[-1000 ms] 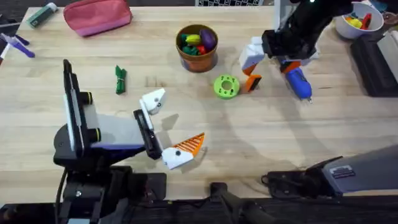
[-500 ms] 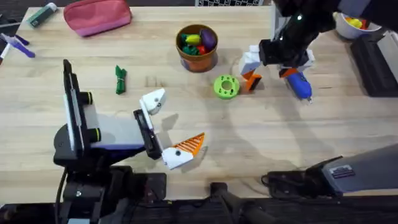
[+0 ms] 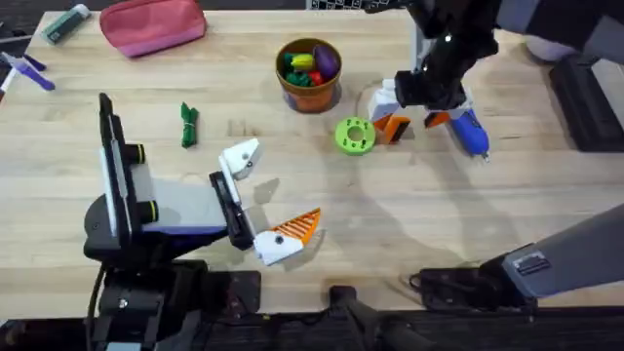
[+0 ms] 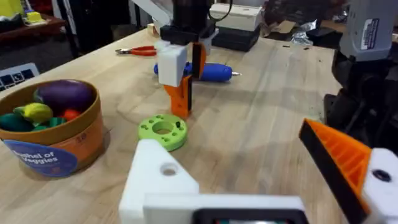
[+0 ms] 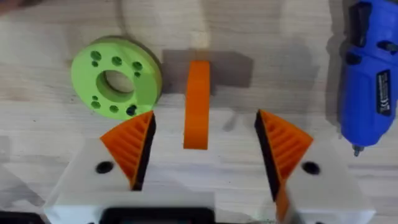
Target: Pick up the gripper from the table and insert it into the empty holder that is missing its gripper. Then pick up a screw, insert it into the mounting hole, and use the screwdriver to tighten it. Finally, clean up the table by picking up the vegetable and placing it into the bucket.
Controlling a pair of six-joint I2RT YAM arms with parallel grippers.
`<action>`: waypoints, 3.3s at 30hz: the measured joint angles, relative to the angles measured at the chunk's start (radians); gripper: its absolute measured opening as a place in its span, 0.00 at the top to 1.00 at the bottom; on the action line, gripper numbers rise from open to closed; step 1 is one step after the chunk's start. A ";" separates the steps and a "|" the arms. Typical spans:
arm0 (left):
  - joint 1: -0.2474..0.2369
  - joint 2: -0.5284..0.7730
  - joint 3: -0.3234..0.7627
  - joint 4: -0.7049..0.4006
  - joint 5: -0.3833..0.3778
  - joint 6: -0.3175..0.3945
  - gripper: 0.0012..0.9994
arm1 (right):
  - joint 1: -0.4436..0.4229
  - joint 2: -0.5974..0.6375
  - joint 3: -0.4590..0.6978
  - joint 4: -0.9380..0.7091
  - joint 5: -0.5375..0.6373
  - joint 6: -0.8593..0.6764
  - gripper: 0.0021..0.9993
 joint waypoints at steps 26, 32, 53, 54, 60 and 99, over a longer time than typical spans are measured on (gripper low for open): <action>0.000 0.000 0.000 0.000 0.000 0.000 0.01 | 0.012 0.000 0.000 0.029 -0.005 0.011 0.99; 0.000 0.000 0.000 0.000 0.000 0.000 0.01 | 0.013 -0.046 -0.004 0.015 -0.019 0.011 0.99; 0.000 0.000 0.000 0.000 0.000 0.000 0.01 | 0.064 -0.397 -0.135 0.304 -0.212 0.026 0.99; 0.000 0.000 0.000 0.000 0.000 0.000 0.02 | 0.064 -0.408 -0.153 0.333 -0.221 0.028 0.99; 0.000 0.000 0.000 0.000 0.000 0.000 0.01 | 0.064 -0.490 -0.318 0.619 -0.329 0.055 0.99; 0.000 0.000 0.000 0.000 0.000 0.000 0.01 | -0.014 -0.279 -0.787 1.761 -1.378 0.751 0.99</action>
